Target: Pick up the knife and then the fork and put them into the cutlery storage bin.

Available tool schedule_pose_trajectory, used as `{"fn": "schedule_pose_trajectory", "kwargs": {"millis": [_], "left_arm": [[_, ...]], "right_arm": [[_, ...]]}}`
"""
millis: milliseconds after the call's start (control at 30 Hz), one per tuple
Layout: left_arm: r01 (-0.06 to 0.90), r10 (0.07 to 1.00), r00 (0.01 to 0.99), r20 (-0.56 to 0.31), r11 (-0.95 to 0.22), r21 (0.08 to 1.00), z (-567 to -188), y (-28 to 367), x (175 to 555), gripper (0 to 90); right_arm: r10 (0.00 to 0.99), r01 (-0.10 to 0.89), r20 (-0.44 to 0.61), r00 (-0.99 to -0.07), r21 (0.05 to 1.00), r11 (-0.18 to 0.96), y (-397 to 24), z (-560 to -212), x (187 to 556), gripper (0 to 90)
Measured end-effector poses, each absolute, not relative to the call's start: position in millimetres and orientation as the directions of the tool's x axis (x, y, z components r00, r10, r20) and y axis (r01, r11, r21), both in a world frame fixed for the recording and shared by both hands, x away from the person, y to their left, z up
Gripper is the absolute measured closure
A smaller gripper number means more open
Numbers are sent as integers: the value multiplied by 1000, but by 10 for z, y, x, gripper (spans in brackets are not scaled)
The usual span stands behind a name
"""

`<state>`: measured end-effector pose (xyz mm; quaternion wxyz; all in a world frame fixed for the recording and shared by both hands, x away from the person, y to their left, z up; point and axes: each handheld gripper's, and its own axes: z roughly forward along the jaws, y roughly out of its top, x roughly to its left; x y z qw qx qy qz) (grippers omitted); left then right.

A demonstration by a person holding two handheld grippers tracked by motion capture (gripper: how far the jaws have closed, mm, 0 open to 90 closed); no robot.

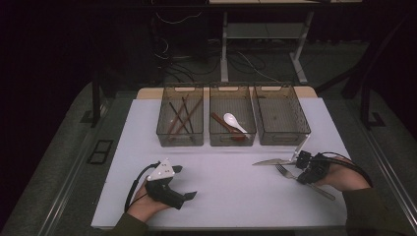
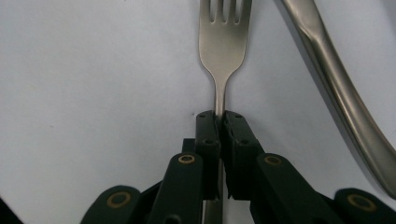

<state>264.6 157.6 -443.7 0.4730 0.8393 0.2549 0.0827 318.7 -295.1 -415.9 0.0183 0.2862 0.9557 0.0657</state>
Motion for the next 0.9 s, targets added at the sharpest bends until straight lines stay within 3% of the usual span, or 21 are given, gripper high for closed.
{"fn": "schedule_pose_trajectory", "kwargs": {"millis": [333,567,900], "left_arm": [[349,502,858,-108,-416,840,-4443,1567,2650,0],[350,508,853,-116,-395,849,-4427,1572,2647,0],[347,507,855,-112,-398,849,-4424,1567,2643,0]], "right_arm": [[639,616,41,-768,323,719,-3105,-4025,3201,844],[673,614,69,-736,488,620,-3185,-3849,3208,844],[702,585,99,-705,641,497,-3251,-3694,3233,846]]}}
